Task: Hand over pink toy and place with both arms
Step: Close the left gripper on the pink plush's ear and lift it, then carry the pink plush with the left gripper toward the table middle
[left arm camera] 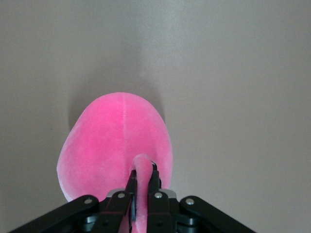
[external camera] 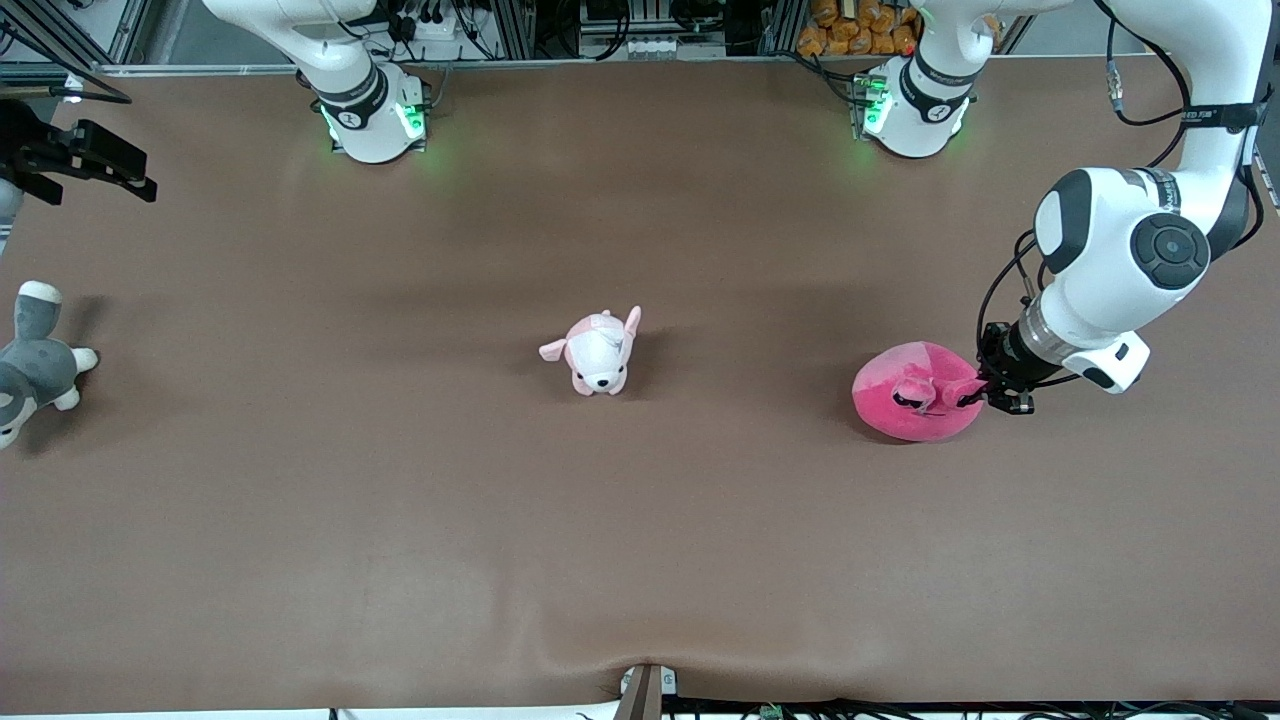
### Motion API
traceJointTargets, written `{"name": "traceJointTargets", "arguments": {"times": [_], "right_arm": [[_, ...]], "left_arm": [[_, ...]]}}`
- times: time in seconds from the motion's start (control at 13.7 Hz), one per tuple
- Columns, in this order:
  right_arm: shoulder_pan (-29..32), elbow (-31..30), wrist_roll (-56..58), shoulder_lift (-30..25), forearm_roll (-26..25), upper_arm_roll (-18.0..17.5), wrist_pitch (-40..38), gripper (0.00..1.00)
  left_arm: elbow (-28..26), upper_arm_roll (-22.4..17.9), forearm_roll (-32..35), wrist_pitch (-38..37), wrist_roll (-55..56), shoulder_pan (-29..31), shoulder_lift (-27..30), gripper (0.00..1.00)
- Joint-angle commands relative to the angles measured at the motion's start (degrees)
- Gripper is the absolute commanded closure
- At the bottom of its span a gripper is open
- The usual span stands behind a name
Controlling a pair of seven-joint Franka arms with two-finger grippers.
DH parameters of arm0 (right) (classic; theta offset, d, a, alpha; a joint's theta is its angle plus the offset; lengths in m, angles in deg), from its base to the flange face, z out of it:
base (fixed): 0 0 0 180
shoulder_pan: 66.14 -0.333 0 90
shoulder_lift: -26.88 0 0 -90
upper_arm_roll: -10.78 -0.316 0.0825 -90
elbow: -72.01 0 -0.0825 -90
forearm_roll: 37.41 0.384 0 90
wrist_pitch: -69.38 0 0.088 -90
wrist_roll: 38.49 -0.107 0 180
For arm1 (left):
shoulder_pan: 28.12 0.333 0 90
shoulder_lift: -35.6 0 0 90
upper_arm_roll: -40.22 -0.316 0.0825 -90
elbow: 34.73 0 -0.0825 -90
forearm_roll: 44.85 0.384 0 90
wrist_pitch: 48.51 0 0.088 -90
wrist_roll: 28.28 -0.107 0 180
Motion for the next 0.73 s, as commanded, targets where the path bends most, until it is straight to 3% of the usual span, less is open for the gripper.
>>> {"name": "traceJointTargets", "arguments": {"times": [0.0,0.29,0.66], "right_arm": [[0.81,1.17,0.46,0.62,0.29,-0.30,-0.68,0.00],[0.89,1.17,0.46,0.71,0.29,-0.30,-0.68,0.00],[0.81,1.17,0.46,0.97,0.29,-0.30,-0.76,0.00]], "left_arm": [[-0.39,0.88,-0.73,0.85,0.86,-0.03,1.70,1.00],[3.81,2.28,-0.73,-0.55,1.12,0.05,5.05,1.00],[19.61,7.45,-0.03,-17.40,5.07,-0.12,5.31,1.00]]}}
